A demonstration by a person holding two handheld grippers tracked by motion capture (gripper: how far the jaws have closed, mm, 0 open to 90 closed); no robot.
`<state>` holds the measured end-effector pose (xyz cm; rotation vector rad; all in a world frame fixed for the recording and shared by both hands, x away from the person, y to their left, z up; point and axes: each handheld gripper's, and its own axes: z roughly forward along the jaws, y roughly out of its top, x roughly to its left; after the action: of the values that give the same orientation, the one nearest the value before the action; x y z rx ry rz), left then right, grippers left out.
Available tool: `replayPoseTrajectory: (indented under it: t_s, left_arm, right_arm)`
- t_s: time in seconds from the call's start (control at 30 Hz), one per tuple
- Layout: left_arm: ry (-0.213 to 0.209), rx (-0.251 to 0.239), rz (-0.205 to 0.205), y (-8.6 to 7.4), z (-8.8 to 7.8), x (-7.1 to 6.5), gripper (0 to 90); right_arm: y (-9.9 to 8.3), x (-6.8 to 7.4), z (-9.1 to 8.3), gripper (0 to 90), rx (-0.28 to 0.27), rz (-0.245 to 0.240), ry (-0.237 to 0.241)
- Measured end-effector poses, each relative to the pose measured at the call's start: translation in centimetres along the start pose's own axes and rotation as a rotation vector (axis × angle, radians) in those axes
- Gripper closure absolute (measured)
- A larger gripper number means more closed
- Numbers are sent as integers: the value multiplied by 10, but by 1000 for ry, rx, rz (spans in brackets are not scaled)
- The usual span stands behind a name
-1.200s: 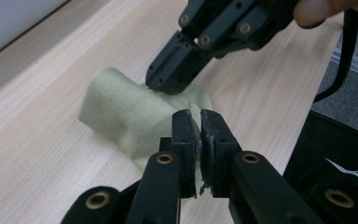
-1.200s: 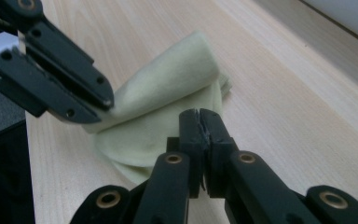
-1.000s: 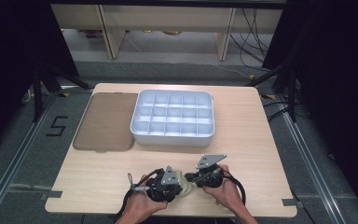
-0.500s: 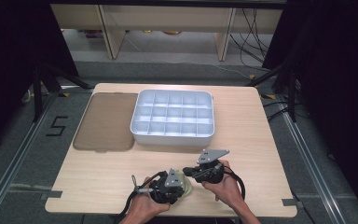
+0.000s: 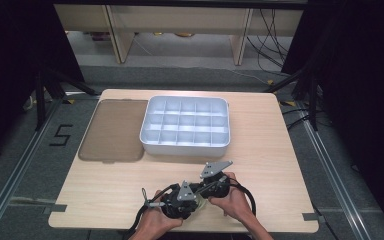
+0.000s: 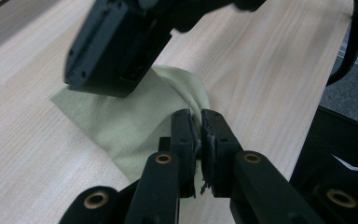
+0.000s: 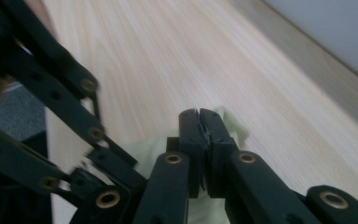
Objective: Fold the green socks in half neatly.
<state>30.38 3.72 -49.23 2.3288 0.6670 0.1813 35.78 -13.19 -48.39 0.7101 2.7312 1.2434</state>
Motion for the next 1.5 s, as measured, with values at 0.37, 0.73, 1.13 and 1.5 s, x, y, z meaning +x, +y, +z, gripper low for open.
replayPoseTrajectory:
  t_s: [0.37,0.73,1.13,1.5]
  left_arm:
    - [-47,-57,-75,-1,-18,8,779]
    - [-64,-79,-125,-10,-22,16,805]
    - [-36,-32,-72,-13,-7,14,880]
    - [-34,-24,-57,-13,-7,14,882]
  right_arm:
    - [-9,-7,8,894,35,37,-1]
    - [-10,-8,8,894,28,42,-3]
    - [-10,-6,7,893,29,56,2]
    - [-16,-20,-5,886,37,60,-54]
